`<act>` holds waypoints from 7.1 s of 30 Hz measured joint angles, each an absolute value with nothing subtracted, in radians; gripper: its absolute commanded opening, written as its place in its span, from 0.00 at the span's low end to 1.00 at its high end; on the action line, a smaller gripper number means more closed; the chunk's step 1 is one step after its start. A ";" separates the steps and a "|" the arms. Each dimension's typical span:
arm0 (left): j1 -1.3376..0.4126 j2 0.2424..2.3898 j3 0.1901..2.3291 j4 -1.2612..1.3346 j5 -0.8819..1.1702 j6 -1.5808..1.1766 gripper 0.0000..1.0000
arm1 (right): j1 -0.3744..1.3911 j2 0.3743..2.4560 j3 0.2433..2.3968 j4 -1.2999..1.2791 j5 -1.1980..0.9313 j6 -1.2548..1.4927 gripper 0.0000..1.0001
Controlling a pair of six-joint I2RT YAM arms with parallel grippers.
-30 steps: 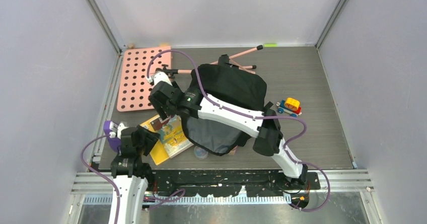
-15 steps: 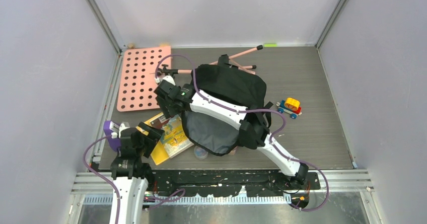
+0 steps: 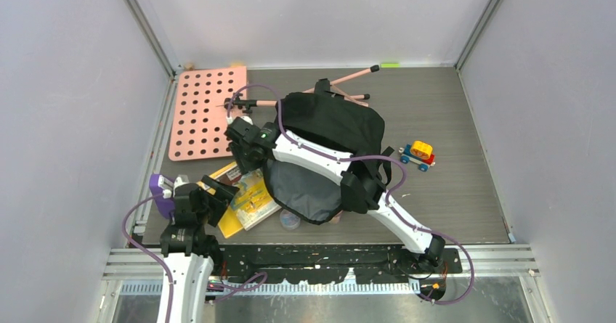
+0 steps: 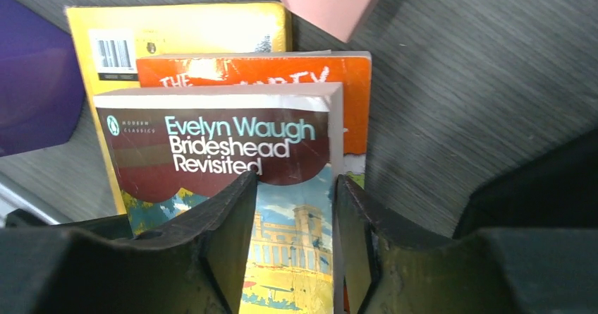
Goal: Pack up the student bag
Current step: Pick up the book from the center of the board, then place the book in the student bag.
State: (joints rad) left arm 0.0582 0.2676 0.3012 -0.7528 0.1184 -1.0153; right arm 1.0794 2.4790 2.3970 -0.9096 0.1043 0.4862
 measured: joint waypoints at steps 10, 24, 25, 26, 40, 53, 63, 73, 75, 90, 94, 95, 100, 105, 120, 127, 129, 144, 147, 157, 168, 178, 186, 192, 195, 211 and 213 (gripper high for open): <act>0.059 0.259 0.279 -0.767 0.134 -1.021 0.63 | 1.077 2.479 2.382 -0.874 -0.011 0.530 0.42; 0.058 0.065 0.265 -0.825 0.143 -1.066 0.15 | 1.074 2.479 2.376 -0.860 0.015 0.529 0.42; 0.058 0.047 0.265 -0.828 0.143 -1.067 0.15 | 1.074 2.479 2.376 -0.860 0.015 0.529 0.42; 0.058 0.037 0.265 -0.828 0.144 -1.066 0.16 | 1.074 2.479 2.376 -0.860 0.015 0.529 0.42; 0.059 0.050 0.244 -0.686 0.221 -1.066 0.44 | 1.066 2.479 2.376 -0.860 0.030 0.527 0.42; 0.059 0.028 0.207 -0.612 0.236 -1.065 0.00 | 1.063 2.479 2.376 -0.845 0.028 0.530 0.45; 0.059 0.097 0.436 -0.746 0.180 -0.954 0.00 | 1.077 2.398 2.374 -0.834 0.043 0.485 0.72; 0.059 0.248 0.785 -0.838 0.153 -0.752 0.00 | 1.085 2.144 2.352 -0.822 0.060 0.389 0.93; 0.059 0.272 0.836 -0.841 0.160 -0.727 0.00 | 1.085 2.060 2.300 -0.796 0.053 0.386 0.94; 0.042 0.475 1.175 -0.691 0.558 -0.523 0.00 | 1.085 1.507 1.784 -0.519 -0.123 0.334 1.00; 0.021 0.514 1.215 -0.563 0.680 -0.584 0.00 | 1.085 1.395 1.651 -0.437 -0.125 0.347 1.00; 0.017 0.527 1.235 -0.534 0.699 -0.599 0.00 | 1.085 1.375 1.626 -0.419 -0.123 0.351 1.00; -0.009 0.563 1.333 -0.406 0.751 -0.646 0.00 | 1.085 1.291 1.507 -0.321 -0.113 0.389 1.00; -0.038 0.564 1.377 -0.302 0.801 -0.679 0.00 | 1.085 1.274 1.468 -0.226 -0.158 0.415 1.00; -0.066 0.577 1.391 -0.145 0.892 -0.754 0.00 | 1.084 1.319 1.525 -0.079 -0.509 0.378 1.00; -0.068 0.592 1.384 -0.046 0.947 -0.824 0.00 | 1.085 1.324 1.547 -0.028 -0.562 0.341 1.00; -0.068 0.596 1.380 -0.014 0.963 -0.842 0.00 | 1.085 1.323 1.547 -0.022 -0.561 0.324 1.00; -0.072 0.598 1.278 -0.010 0.936 -0.816 0.00 | 1.085 1.297 1.529 0.020 -0.604 0.312 0.04; -0.079 0.598 1.247 -0.028 0.920 -0.797 0.37 | 1.085 1.284 1.504 0.006 -0.564 0.315 0.01; -0.078 0.585 1.110 -0.357 0.582 -0.640 1.00 | 1.101 1.199 1.456 -0.345 -0.205 0.211 0.00; -0.076 0.499 0.707 -0.597 0.424 -0.653 1.00 | 1.293 1.187 1.468 -0.746 0.197 -0.024 0.00; -0.076 0.559 0.572 -0.503 0.548 -0.682 0.96 | 1.305 1.258 1.519 -0.886 0.526 -0.182 0.00; -0.112 0.686 0.529 -0.376 0.604 -0.709 0.95 | 1.245 1.277 1.539 -0.935 0.551 -0.211 0.00; -0.187 0.719 0.504 -0.269 0.605 -0.757 0.74 | 1.135 1.317 1.565 -0.996 0.452 -0.195 0.01; -0.214 0.737 0.491 -0.216 0.604 -0.782 0.64 | 1.089 1.332 1.567 -1.032 0.372 -0.177 0.00; -0.255 0.782 0.467 -0.101 0.612 -0.813 0.19 | 1.036 1.459 1.574 -1.096 0.306 -0.164 0.00; -0.255 0.780 0.466 -0.101 0.612 -0.813 0.19 | 1.036 1.483 1.573 -1.090 0.320 -0.173 0.00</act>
State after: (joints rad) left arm -0.2554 0.7799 0.4664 -0.1013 0.6125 -0.8127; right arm 1.0363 1.4834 1.5726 -1.0904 0.3202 -0.1734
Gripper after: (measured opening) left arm 0.194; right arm 0.326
